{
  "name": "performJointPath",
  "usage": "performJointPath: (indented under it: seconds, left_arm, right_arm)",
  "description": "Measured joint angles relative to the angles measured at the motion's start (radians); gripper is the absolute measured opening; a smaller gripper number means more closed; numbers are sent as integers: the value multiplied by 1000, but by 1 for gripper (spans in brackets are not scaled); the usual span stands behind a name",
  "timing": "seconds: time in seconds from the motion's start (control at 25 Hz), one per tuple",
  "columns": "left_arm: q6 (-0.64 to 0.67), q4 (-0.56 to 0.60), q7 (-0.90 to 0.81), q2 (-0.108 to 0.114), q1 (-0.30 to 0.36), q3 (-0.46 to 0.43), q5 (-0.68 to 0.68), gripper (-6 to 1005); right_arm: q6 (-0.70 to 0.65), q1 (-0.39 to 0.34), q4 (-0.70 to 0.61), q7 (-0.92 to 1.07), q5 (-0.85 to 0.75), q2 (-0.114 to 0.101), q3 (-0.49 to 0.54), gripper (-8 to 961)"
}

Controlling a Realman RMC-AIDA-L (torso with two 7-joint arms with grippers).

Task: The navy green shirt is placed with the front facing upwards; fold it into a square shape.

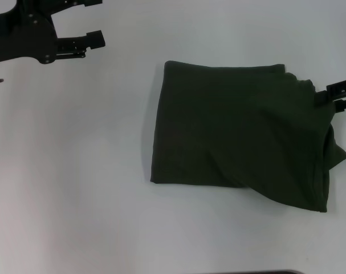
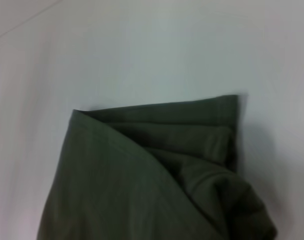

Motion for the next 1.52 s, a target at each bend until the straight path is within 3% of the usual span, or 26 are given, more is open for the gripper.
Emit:
performJointPath:
  seconds: [0.16,0.6,0.8,1.24,1.52]
  left_arm:
    - [0,2,1,2,2,-1,0,916]
    - [-12,-1,14,4,5,-2,0,914]
    - [-12,-2,14,4,5,-2,0,914]
    - [-12,-3,19,4,6,-1,10,912]
    - [-14,-3,19,4,1,-2,12,912]
  right_arm:
    - [-5,10,2,10,4,11,-1,650]
    - [15,12,25,20,6,16,1,497]
    - [33,12,26,8,17,23,1,268]
    - [36,14,15,1,71,30,11,54]
    - [20,15,-20,8,141,20,11,51]
